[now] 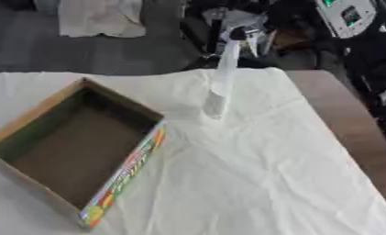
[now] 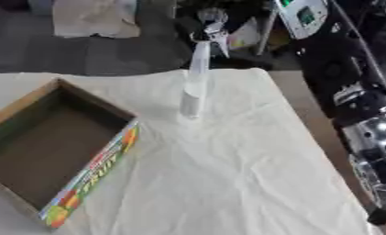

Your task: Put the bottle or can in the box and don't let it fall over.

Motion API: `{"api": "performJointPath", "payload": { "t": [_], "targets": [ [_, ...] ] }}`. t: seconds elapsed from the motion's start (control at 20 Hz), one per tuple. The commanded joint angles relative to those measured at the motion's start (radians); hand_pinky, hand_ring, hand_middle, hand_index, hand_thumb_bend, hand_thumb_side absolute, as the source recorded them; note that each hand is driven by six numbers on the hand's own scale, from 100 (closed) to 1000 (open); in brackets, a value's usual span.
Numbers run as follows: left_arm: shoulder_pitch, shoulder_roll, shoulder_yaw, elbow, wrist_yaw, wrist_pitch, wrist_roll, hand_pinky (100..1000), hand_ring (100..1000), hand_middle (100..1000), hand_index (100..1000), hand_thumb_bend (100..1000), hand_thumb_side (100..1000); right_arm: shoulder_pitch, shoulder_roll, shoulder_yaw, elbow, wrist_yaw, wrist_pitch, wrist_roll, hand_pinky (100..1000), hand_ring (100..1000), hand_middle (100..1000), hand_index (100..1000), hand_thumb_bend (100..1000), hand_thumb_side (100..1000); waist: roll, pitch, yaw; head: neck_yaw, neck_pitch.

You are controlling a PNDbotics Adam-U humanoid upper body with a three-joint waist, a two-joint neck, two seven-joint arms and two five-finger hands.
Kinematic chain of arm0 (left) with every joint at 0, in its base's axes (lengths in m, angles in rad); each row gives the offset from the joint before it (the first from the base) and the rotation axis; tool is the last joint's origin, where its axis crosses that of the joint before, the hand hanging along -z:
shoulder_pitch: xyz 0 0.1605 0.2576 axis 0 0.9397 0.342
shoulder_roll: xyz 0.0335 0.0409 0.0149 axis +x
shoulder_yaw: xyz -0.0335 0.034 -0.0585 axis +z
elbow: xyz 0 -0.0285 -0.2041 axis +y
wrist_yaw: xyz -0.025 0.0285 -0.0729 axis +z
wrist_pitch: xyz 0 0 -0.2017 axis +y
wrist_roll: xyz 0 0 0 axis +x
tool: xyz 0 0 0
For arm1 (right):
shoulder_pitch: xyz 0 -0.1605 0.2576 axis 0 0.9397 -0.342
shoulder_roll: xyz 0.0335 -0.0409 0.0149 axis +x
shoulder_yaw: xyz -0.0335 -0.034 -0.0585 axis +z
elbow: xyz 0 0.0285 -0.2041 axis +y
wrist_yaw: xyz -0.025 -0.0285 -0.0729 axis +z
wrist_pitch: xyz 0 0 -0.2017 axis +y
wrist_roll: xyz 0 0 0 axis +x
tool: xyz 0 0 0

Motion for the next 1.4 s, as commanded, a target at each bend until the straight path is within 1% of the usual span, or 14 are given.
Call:
{"api": "performJointPath", "payload": {
  "t": [0.05, 0.5, 1.4],
  "targets": [
    [-0.01, 0.023, 0.001, -0.021, -0.002, 0.002, -0.001, 936, 564, 703, 606, 176, 858, -0.025, -0.017, -0.016, 0.009, 0.031, -0.021, 0.01, 891, 865, 948, 885, 453, 448, 0.003, -0.013, 0.001, -0.004, -0.013],
    [-0.01, 0.022, 0.0, -0.021, -0.003, 0.003, -0.001, 937, 563, 703, 605, 176, 860, -0.029, -0.011, -0.024, 0.035, 0.058, -0.034, 0.003, 891, 867, 950, 886, 442, 450, 0.004, -0.002, 0.005, -0.005, -0.018],
    [-0.011, 0.019, -0.003, -0.021, -0.005, 0.007, -0.004, 939, 561, 703, 603, 176, 865, -0.035, -0.01, -0.049, 0.07, 0.114, -0.029, -0.039, 888, 863, 945, 882, 434, 441, 0.002, 0.017, 0.008, 0.002, -0.024]
  ]
}}
